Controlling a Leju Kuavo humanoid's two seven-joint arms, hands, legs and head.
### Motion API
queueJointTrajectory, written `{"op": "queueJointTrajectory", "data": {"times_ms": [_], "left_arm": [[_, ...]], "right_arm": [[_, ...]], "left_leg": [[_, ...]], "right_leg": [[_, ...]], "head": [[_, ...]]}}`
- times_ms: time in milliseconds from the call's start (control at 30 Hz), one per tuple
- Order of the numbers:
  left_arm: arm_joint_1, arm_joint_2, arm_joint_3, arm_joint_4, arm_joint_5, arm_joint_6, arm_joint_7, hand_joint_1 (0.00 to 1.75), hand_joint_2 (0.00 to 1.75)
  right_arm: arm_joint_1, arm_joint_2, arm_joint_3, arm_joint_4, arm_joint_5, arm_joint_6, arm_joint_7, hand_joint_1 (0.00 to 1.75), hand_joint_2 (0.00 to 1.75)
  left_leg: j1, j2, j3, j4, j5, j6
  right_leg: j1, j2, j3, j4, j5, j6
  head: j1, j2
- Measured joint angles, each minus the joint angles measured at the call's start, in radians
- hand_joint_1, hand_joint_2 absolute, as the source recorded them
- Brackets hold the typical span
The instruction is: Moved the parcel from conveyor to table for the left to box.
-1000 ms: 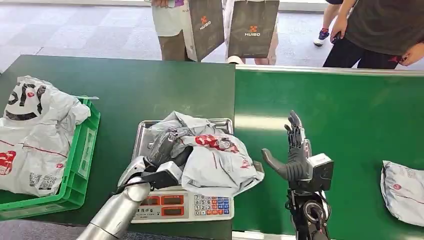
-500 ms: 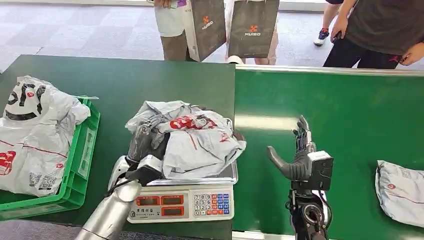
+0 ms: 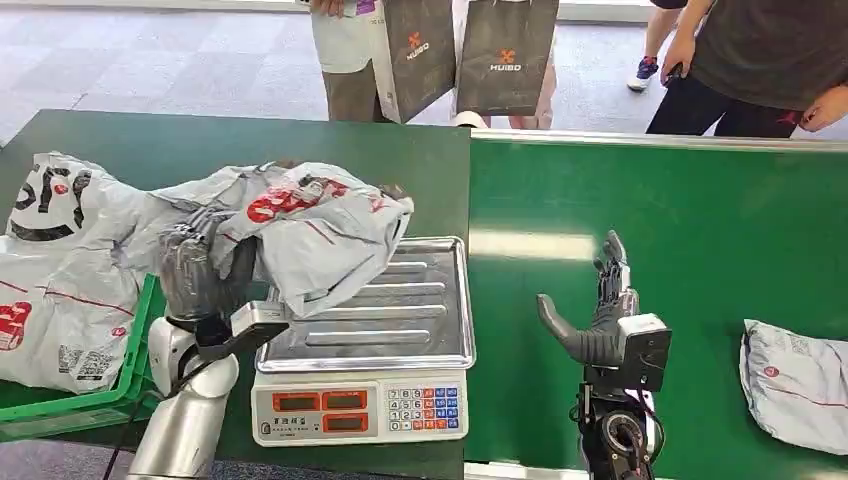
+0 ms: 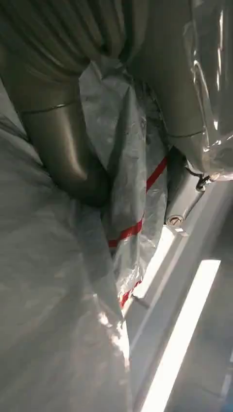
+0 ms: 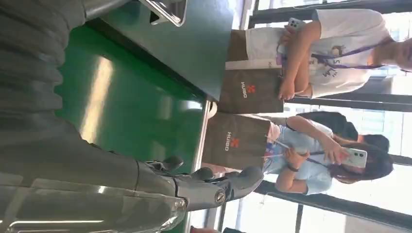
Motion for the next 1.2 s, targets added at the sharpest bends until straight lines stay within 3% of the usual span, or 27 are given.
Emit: {"op": "queueJointTrajectory", "data": {"times_ms": [300,500,700,933,1200], "left_arm": [[0.017,-0.076,0.251,-0.147,-0.117,0.0,0.0,1.75,1.75],[0.017,-0.097,0.332,-0.168,-0.141,0.0,0.0,1.75,1.75],[0.015,-0.111,0.5,-0.154,-0.157,0.0,0.012,1.75,1.75],[0.055,-0.047,0.536,-0.064,-0.283,0.0,0.43,1.75,1.75],[0.075,0.003,0.516,-0.016,-0.287,0.0,0.458,1.75,1.75]], "right_arm": [[0.02,-0.003,-0.003,-0.015,-0.004,0.002,-0.001,0.0,1.75],[0.024,-0.003,-0.004,-0.023,-0.004,0.002,0.001,0.0,1.75],[0.043,-0.003,-0.009,-0.05,0.001,0.002,0.007,0.0,1.75],[0.055,-0.005,-0.02,-0.075,0.015,0.006,0.024,0.0,1.75],[0.057,-0.006,-0.023,-0.081,0.017,0.009,0.025,0.0,1.75]], "left_leg": [[0.0,0.0,0.0,0.0,0.0,0.0],[0.0,0.0,0.0,0.0,0.0,0.0],[0.0,0.0,0.0,0.0,0.0,0.0],[0.0,0.002,0.0,0.0,0.0,0.0],[0.0,0.001,-0.001,0.0,0.0,0.0]], "right_leg": [[0.0,0.0,0.0,0.0,0.0,0.0],[0.0,0.0,0.0,0.0,0.0,0.0],[0.0,0.0,-0.001,0.0,0.0,0.0],[0.0,0.001,-0.002,0.0,0.0,0.0],[0.0,0.001,-0.001,0.0,0.0,0.0]], "head": [[0.0,0.0],[0.0,0.0],[0.0,0.0],[0.0,0.0],[0.0,0.0]]}}
